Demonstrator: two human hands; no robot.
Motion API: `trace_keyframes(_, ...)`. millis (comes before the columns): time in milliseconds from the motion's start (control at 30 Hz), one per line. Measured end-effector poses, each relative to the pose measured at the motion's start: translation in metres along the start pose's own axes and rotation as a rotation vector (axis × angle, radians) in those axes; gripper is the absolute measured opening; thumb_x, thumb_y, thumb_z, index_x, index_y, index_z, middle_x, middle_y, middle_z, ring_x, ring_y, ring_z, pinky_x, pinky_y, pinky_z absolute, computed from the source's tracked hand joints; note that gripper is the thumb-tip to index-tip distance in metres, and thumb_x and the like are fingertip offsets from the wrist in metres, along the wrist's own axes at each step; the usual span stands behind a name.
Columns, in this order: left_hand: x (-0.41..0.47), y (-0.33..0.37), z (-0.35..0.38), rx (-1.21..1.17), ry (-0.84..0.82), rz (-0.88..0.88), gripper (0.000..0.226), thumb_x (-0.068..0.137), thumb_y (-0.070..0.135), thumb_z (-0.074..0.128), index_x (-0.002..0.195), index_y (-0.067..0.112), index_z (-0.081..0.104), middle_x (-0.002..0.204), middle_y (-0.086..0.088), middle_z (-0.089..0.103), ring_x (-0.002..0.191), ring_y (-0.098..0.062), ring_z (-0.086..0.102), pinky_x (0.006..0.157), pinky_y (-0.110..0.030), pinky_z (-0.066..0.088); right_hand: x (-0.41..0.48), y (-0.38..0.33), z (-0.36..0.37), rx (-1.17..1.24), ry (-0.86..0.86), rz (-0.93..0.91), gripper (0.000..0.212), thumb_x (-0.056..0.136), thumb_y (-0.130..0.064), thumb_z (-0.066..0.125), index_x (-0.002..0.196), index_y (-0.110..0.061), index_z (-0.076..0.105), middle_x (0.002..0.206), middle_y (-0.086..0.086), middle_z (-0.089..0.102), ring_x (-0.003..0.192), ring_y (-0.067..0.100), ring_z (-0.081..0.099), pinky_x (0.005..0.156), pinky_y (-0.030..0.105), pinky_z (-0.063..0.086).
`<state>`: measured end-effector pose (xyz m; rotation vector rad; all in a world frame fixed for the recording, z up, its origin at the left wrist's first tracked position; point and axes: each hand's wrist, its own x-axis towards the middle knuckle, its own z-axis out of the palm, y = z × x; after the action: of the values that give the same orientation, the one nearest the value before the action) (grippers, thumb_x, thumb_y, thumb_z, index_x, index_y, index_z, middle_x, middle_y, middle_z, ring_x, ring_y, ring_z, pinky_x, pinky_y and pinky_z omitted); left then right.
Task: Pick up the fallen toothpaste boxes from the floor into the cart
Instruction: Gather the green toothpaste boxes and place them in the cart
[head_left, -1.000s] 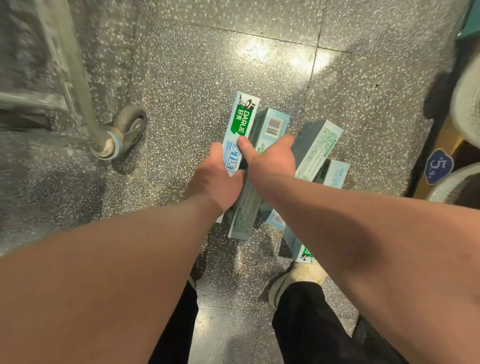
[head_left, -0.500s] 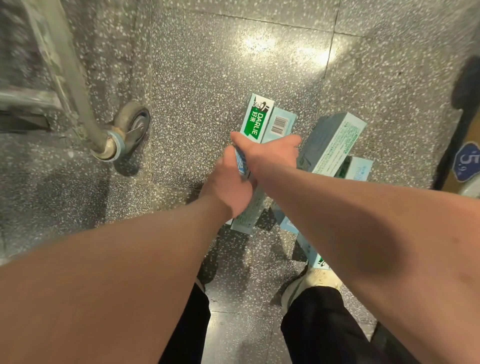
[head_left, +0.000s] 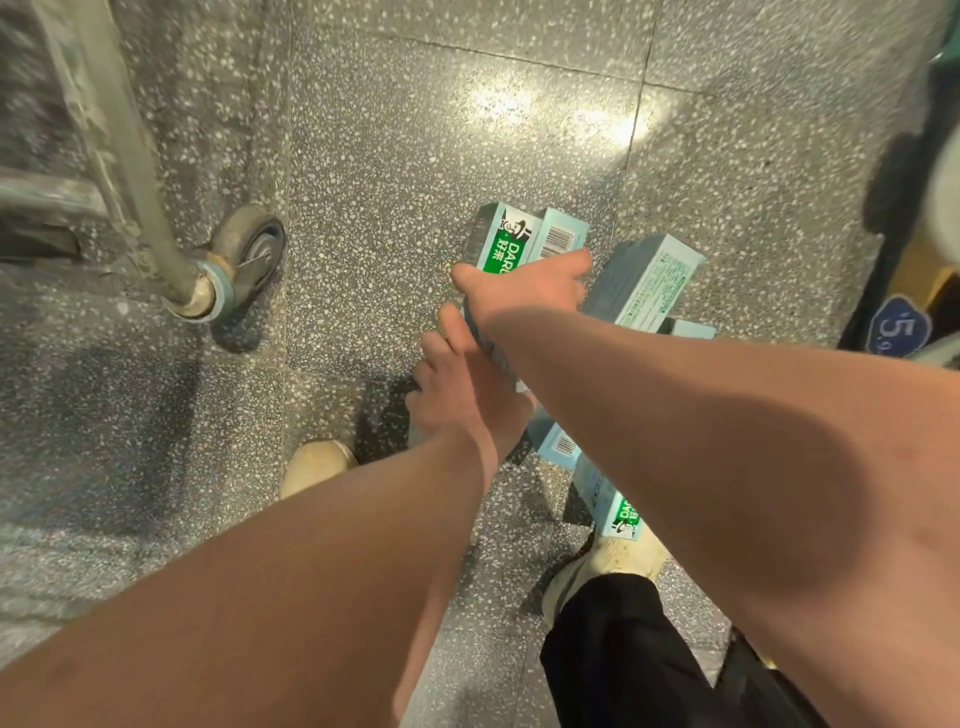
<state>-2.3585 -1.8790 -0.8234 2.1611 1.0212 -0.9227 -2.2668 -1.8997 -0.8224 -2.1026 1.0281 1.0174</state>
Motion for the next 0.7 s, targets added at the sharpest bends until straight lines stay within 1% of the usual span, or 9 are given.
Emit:
trace_keyframes(67,-0.012,0.003,-0.01,0.032,0.033,0.051,0.058,0.089,0.036,0.024,0.144,0.019,0.027,0.127,-0.01,0.047,0.114,-0.031,0.056,0.092,-0.054,0.05,-0.015,-0.003,-0.01,0.004,-0.014,0.015,0.097,0.072,-0.049,0.082,0.135,-0.015,0.017,0.113,0.006,0.036,0.089,0.025,0.045,0.081,0.04,0.045)
trace_keyframes(133,-0.024,0.005,-0.022,0.028,0.05,0.102,0.055,0.095,0.03,0.015,0.145,0.012,0.031,0.131,-0.016,0.044,0.121,-0.036,0.052,0.096,-0.053,0.046,-0.03,-0.006,-0.023,0.021,-0.028,-0.004,0.096,0.073,-0.049,0.082,0.135,-0.014,0.018,0.109,0.005,0.032,0.089,0.026,0.044,0.081,0.038,0.042)
trace_keyframes(200,-0.035,0.005,-0.032,0.003,0.029,0.142,0.045,0.106,0.012,0.031,0.15,0.008,0.026,0.143,-0.018,0.038,0.13,-0.037,0.041,0.099,-0.054,0.037,-0.045,-0.012,-0.038,0.044,-0.011,-0.038,0.098,0.071,-0.048,0.084,0.135,-0.014,0.018,0.112,0.007,0.038,0.089,0.026,0.047,0.081,0.035,0.044)
trace_keyframes(233,-0.038,0.01,-0.038,0.036,0.051,0.149,0.046,0.107,0.011,0.037,0.15,0.01,0.024,0.142,-0.016,0.037,0.13,-0.035,0.041,0.098,-0.053,0.037,-0.052,-0.016,-0.045,0.067,-0.002,-0.048,0.099,0.07,-0.048,0.084,0.135,-0.013,0.018,0.118,0.009,0.042,0.09,0.026,0.049,0.083,0.035,0.046)
trace_keyframes(333,-0.051,0.029,-0.061,0.166,0.17,0.081,0.044,0.104,0.021,0.05,0.139,0.024,0.023,0.128,-0.004,0.043,0.119,-0.024,0.049,0.092,-0.047,0.044,-0.078,-0.028,-0.066,0.178,0.005,0.003,0.103,0.066,-0.051,0.084,0.136,-0.012,0.02,0.124,0.012,0.047,0.085,0.024,0.051,0.081,0.034,0.045)
trace_keyframes(433,-0.094,0.051,-0.108,0.256,0.162,0.107,0.058,0.092,0.023,0.066,0.133,0.026,0.026,0.13,0.0,0.04,0.122,-0.023,0.042,0.095,-0.045,0.038,-0.118,-0.048,-0.1,0.225,0.05,0.059,0.107,0.057,-0.057,0.084,0.132,-0.011,0.022,0.12,0.014,0.052,0.085,0.029,0.053,0.08,0.037,0.042)
trace_keyframes(533,-0.156,0.073,-0.178,0.282,0.099,0.244,0.082,0.078,0.036,0.074,0.141,0.021,0.024,0.136,0.0,0.037,0.128,-0.024,0.038,0.101,-0.049,0.038,-0.177,-0.073,-0.148,0.262,0.06,0.113,0.112,0.053,-0.057,0.084,0.132,-0.011,0.019,0.114,0.015,0.054,0.075,0.027,0.052,0.078,0.036,0.047)
trace_keyframes(600,-0.197,0.089,-0.224,0.281,0.085,0.27,0.084,0.077,0.042,0.073,0.141,0.022,0.023,0.139,0.002,0.037,0.131,-0.024,0.037,0.102,-0.049,0.039,-0.222,-0.091,-0.185,0.249,0.072,0.112,0.12,0.044,-0.06,0.084,0.132,-0.009,0.02,0.118,0.017,0.056,0.093,0.035,0.06,0.089,0.044,0.053)
trace_keyframes(700,-0.263,0.116,-0.294,0.28,0.128,0.301,0.079,0.073,0.043,0.076,0.134,0.024,0.028,0.137,0.003,0.04,0.131,-0.023,0.039,0.1,-0.048,0.041,-0.296,-0.12,-0.244,0.069,0.083,-0.056,0.14,0.05,-0.074,0.08,0.147,0.002,0.014,0.139,0.022,0.046,0.125,0.038,0.05,0.106,0.045,0.043)
